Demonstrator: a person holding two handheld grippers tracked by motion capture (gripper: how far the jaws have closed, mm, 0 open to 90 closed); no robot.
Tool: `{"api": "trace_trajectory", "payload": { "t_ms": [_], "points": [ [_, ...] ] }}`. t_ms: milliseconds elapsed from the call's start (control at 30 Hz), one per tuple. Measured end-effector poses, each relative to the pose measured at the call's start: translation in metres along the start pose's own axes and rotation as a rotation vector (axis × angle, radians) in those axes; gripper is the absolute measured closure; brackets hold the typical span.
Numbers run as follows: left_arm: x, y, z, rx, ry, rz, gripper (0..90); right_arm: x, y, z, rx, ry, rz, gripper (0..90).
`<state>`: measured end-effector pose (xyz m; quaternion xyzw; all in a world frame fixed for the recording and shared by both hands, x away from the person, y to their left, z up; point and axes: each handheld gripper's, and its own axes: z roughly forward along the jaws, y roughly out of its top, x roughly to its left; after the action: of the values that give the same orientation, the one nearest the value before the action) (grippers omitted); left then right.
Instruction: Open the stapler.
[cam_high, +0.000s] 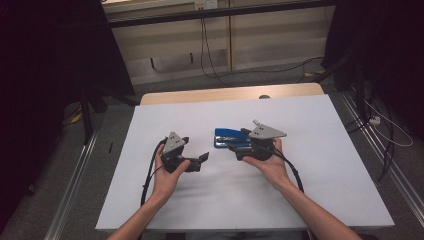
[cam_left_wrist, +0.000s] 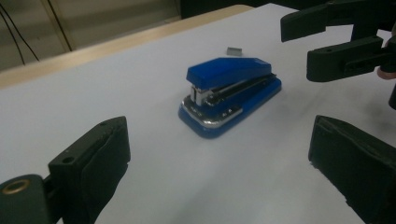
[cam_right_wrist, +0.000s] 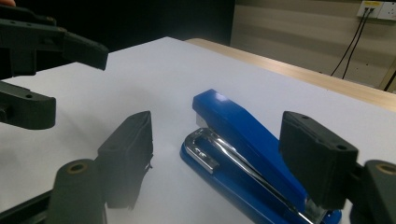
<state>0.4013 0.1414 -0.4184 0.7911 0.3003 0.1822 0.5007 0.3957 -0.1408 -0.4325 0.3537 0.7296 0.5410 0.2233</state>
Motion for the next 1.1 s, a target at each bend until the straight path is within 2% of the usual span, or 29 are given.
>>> {"api": "trace_trajectory", "payload": {
  "t_ms": [67,100,200,267,400,533,600,667,767,900,1033,1100],
  "points": [
    [0.001,0.001,0.005,0.006,-0.015,-0.016,5.8,-0.001,0.002,0.005,-0.004,-0.001,0.009,33.0],
    [0.002,0.001,0.006,0.010,-0.015,-0.021,5.8,-0.001,0.002,0.005,-0.004,-0.001,0.009,33.0],
    [0.002,0.006,0.008,-0.015,-0.025,-0.044,6.2,-0.002,0.004,0.010,-0.010,0.007,0.006,44.4],
    [0.001,0.009,0.007,-0.026,-0.018,-0.036,6.2,-0.002,0.005,0.013,-0.010,0.015,0.005,48.1],
    [0.006,0.010,0.011,-0.043,0.006,-0.050,6.3,-0.004,0.006,0.019,-0.003,0.019,-0.002,61.7],
    [0.013,0.010,0.019,-0.026,0.027,-0.032,5.5,-0.005,0.005,0.024,0.006,0.025,0.004,72.8],
    [0.016,0.011,0.024,-0.021,0.034,-0.021,5.2,-0.006,0.004,0.027,0.011,0.020,0.003,82.2],
    [0.018,0.012,0.029,-0.018,0.021,-0.025,4.5,-0.008,0.003,0.029,0.015,0.026,0.010,88.1],
    [0.020,0.013,0.038,0.001,0.031,-0.021,4.5,-0.008,0.000,0.031,0.018,0.032,0.017,90.0],
    [0.026,0.015,0.050,0.016,0.022,0.030,4.4,-0.009,-0.002,0.032,0.045,0.020,-0.004,90.0],
    [0.032,0.012,0.057,0.022,0.010,-0.013,4.2,-0.010,-0.002,0.032,0.059,0.017,-0.017,90.0],
    [0.032,0.011,0.058,0.028,0.007,-0.033,7.2,-0.011,-0.003,0.032,0.061,0.022,-0.016,90.0]
  ]
}}
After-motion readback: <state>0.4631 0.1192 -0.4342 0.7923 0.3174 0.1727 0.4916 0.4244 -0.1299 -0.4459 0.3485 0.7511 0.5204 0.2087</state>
